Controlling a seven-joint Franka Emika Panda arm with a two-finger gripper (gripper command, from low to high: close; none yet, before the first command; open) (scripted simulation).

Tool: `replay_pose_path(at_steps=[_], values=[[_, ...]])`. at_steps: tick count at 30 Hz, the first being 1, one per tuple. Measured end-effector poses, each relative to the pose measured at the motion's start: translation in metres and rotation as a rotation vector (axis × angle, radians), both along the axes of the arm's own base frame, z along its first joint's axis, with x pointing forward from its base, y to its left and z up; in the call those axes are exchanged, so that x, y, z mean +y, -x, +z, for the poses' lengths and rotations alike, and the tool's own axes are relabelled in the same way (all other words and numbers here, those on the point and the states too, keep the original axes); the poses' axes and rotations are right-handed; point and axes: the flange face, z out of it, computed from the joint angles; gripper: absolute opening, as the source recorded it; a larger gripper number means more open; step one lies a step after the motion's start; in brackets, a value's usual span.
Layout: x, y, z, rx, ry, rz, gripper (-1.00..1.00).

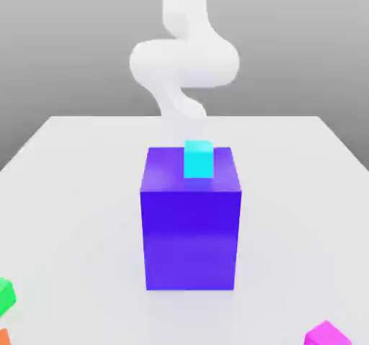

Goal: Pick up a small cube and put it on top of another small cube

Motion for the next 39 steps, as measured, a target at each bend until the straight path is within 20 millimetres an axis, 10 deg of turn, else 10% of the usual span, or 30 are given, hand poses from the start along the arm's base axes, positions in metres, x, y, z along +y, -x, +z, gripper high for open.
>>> replay_pose_path(at_steps=[16,34,35,39], values=[[0.104,-0.142,-0.227,0.377,0.125,0.246,0.0],[0.204,-0.137,-0.537,0.718,0.205,0.511,0.0],[0.204,-0.136,-0.549,0.719,0.205,0.512,-1.0],[0.204,-0.136,-0.549,0.719,0.205,0.512,-1.0]])
